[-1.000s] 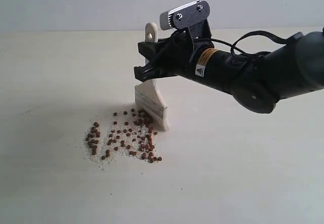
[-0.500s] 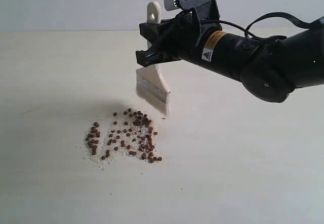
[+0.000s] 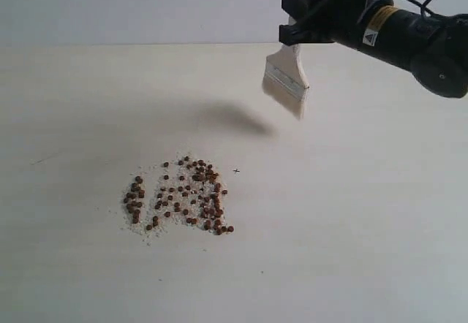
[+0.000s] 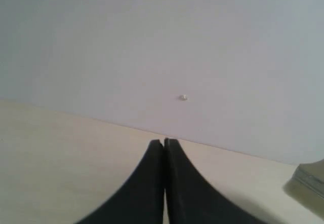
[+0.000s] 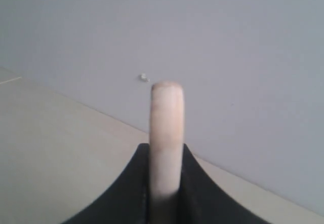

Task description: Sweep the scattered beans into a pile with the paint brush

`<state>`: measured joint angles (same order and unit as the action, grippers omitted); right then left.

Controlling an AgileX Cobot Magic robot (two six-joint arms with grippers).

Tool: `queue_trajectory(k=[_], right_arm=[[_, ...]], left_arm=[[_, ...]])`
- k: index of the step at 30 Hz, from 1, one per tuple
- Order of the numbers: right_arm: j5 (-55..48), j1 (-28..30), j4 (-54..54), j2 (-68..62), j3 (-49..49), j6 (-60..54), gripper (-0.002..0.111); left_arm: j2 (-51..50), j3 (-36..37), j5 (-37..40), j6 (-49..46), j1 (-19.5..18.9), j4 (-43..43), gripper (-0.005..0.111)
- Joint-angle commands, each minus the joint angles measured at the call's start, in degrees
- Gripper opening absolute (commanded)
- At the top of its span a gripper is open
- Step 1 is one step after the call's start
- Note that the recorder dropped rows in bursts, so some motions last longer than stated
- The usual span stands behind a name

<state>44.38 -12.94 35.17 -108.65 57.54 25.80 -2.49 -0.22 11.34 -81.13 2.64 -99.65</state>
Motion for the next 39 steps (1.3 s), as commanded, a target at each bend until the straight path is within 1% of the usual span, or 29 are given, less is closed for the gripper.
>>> queue_trajectory(k=[1,2,4,7,11,13,20,25,33,39], right_arm=[[-1.38,0.59,10.94,-6.05,9.32,8.06,0.0],[-1.77,0.59,12.79,-8.25,12.07,9.97,0.0],[-1.75,0.59,12.74,-11.39,15.02,10.47,0.0],[-0.96,-0.1,13.14,-14.97,17.29,11.13,0.0],[2.07,-2.4,18.44,-16.17,17.78,14.32,0.0],[2.29,-4.05,22.5,-16.17,18.43,18.33,0.0],[5.34,-8.27,29.05,-16.17,18.65,24.07,0.0],[9.0,-9.0,34.25,-15.82,18.65,28.53,0.0],[11.32,-9.0,44.15,-12.93,18.65,35.84,0.0],[11.9,-9.0,47.82,-10.82,18.65,38.83,0.0]], left_arm=[[0.41,0.22,0.11,0.13,0.26,-0.3,0.0],[0.41,0.22,0.11,0.13,0.26,-0.3,0.0],[0.41,0.22,0.11,0.13,0.26,-0.3,0.0],[0.41,0.22,0.11,0.13,0.26,-0.3,0.0],[0.41,0.22,0.11,0.13,0.26,-0.3,0.0],[0.41,0.22,0.11,0.13,0.26,-0.3,0.0],[0.41,0.22,0.11,0.13,0.26,-0.3,0.0],[0.41,0.22,0.11,0.13,0.26,-0.3,0.0],[0.41,0.22,0.11,0.13,0.26,-0.3,0.0],[0.41,0.22,0.11,0.13,0.26,-0.3,0.0]])
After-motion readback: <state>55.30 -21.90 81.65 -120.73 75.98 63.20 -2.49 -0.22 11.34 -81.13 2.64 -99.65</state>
